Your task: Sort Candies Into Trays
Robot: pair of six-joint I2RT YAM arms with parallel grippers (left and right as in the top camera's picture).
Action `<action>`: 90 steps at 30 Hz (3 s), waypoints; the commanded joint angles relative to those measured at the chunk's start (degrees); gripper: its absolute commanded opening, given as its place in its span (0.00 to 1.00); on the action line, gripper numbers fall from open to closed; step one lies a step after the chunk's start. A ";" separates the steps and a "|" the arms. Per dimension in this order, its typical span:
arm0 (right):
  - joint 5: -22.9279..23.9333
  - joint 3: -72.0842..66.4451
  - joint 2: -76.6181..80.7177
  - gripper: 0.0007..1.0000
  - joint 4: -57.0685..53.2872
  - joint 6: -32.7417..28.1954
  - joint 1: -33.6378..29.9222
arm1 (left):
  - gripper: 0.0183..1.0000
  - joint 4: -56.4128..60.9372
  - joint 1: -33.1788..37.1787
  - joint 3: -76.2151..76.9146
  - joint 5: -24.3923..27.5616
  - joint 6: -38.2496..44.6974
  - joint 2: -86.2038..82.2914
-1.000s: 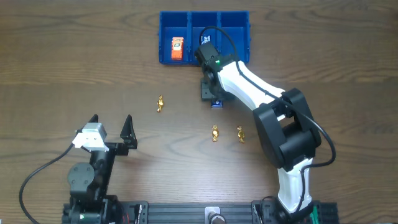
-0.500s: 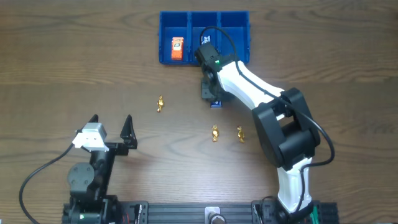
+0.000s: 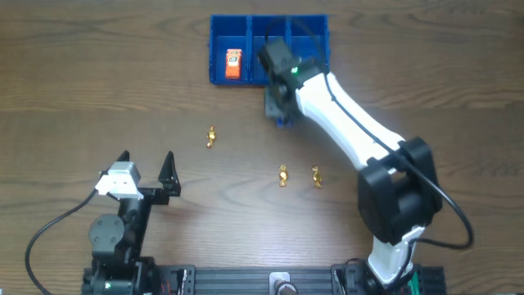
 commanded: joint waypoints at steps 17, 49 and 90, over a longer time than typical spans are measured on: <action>5.66 44.02 24.81 0.19 -2.05 -2.78 -3.34 | 1.00 -2.03 0.22 -1.05 1.03 0.61 -0.37; 7.37 44.02 28.74 0.82 -1.18 -4.61 -3.91 | 1.00 -2.03 0.22 -1.05 1.03 0.61 -0.37; -3.30 38.60 33.59 0.77 -15.61 13.92 18.01 | 1.00 -2.03 0.22 -1.05 1.03 0.61 -0.37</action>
